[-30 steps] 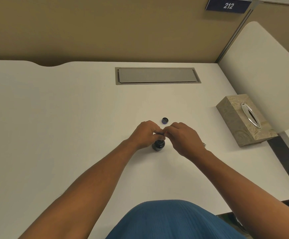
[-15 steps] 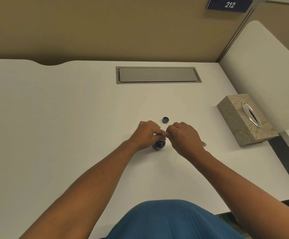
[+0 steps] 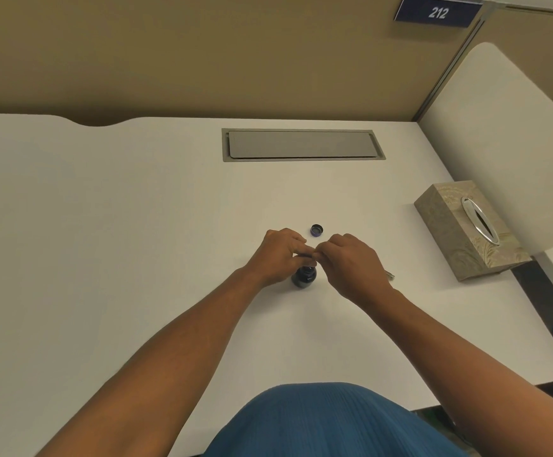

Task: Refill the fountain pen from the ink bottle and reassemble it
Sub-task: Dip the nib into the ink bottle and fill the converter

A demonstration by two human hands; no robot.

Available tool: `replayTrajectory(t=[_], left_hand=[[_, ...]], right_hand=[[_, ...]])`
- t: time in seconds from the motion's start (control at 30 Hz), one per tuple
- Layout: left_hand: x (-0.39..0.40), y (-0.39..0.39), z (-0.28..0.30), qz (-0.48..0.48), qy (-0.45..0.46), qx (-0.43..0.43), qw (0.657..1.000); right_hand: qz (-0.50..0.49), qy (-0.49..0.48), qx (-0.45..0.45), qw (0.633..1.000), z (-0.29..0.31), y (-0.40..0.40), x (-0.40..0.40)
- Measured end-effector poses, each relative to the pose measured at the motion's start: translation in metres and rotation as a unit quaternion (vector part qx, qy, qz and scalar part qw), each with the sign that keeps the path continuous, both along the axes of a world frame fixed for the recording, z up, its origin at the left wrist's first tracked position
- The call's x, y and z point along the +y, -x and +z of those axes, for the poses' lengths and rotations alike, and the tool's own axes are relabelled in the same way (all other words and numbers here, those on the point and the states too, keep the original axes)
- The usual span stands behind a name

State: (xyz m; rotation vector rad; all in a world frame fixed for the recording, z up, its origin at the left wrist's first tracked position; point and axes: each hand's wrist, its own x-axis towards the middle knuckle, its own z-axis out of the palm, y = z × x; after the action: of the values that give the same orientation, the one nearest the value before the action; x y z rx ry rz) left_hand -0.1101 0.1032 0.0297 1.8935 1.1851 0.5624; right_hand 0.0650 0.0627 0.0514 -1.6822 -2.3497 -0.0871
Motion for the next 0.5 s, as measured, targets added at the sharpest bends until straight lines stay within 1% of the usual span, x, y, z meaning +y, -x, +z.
replayTrajectory(t=[0.13, 0.27, 0.4, 0.5], left_hand=[[-0.0020, -0.0011, 0.0001, -0.003, -0.005, -0.002, 1.000], [-0.0028, 0.0001, -0.0011, 0.000, 0.002, -0.001, 1.000], [-0.0011, 0.0006, 0.0010, 0.001, -0.002, -0.006, 1.000], [-0.0008, 0.0001, 0.0018, 0.000, 0.002, -0.001, 1.000]], right_hand=[[-0.026, -0.004, -0.006, 1.000, -0.0007, 0.0011, -0.0012], [-0.043, 0.035, -0.002, 0.998, 0.0017, 0.0029, -0.0015], [-0.016, 0.042, 0.024, 0.999, 0.0064, 0.0008, -0.0043], [-0.007, 0.035, 0.014, 0.999, 0.0058, -0.0017, -0.0049]])
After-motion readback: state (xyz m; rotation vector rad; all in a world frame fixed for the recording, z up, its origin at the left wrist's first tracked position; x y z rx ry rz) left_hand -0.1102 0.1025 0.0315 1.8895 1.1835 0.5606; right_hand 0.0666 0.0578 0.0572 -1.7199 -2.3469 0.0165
